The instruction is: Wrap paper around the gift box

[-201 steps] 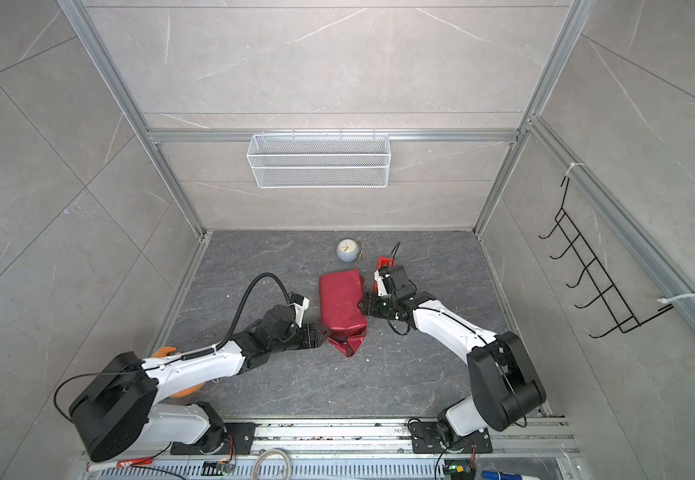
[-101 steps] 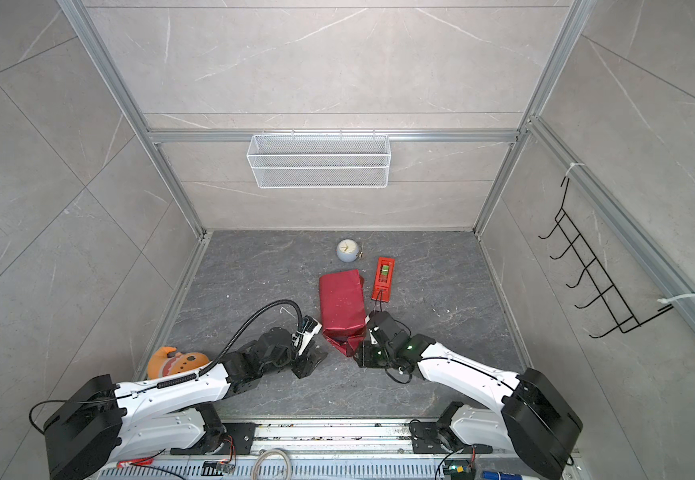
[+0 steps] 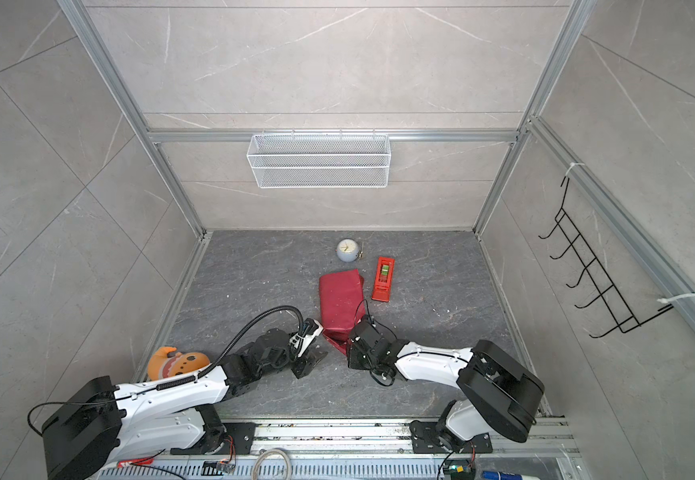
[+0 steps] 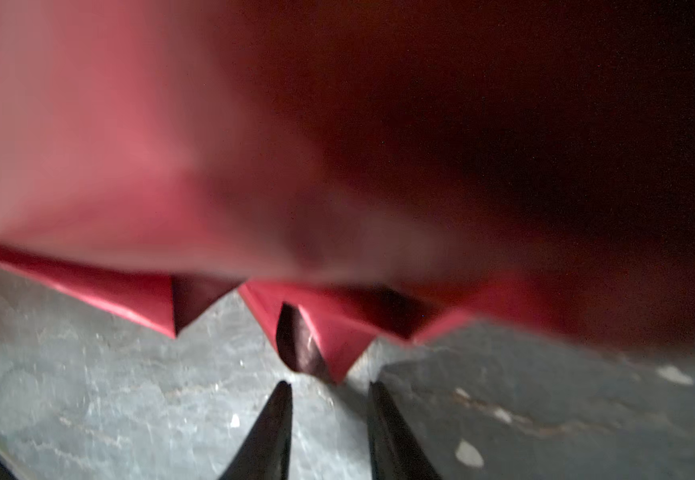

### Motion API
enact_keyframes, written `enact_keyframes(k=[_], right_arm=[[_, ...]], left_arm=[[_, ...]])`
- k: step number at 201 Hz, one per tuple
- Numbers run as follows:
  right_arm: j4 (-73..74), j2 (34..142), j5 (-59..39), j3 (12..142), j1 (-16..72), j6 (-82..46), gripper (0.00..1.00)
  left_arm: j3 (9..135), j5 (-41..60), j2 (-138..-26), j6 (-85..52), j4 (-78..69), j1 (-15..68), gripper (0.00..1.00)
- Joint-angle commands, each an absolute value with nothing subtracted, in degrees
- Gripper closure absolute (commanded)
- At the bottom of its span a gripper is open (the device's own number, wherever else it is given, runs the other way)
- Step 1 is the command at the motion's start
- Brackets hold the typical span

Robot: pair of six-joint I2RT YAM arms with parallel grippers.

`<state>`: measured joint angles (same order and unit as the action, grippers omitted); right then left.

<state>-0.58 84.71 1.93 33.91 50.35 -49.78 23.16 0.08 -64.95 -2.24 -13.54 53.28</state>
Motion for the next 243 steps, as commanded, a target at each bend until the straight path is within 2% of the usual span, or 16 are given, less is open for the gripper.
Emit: enact_keyframes(k=[1, 51, 80, 102, 139, 202, 243], right_arm=[[-0.11, 86.57, 5.66, 34.36, 51.50, -51.48, 0.69], [-0.18, 85.45, 8.86, 34.10, 52.62, -51.51, 0.73], [-0.54, 84.08, 8.20, 34.11, 52.57, -50.98, 0.67], [-4.32, 78.45, 8.45, 33.45, 52.61, -50.04, 0.62], [-13.86, 65.08, 11.69, 32.17, 52.24, -47.97, 0.58], [-20.77, 56.38, 5.69, 34.52, 36.54, -40.72, 0.59], [-21.70, 55.46, 3.58, 34.73, 32.53, -38.53, 0.59]], left_arm=[[22.85, -0.09, -63.43, -0.02, -15.92, 53.35, 0.43], [22.39, 0.48, -64.40, 1.35, -16.85, 53.37, 0.43], [23.05, 3.40, -67.11, 4.41, -17.57, 53.35, 0.44], [26.40, 4.20, -70.57, 5.22, -15.54, 54.05, 0.49], [32.26, -2.08, -77.29, -0.70, -14.24, 61.34, 0.56], [44.39, -7.59, -92.85, -15.56, -8.22, 66.44, 0.65], [48.21, -9.93, -97.26, -17.77, -6.10, 66.36, 0.69]])
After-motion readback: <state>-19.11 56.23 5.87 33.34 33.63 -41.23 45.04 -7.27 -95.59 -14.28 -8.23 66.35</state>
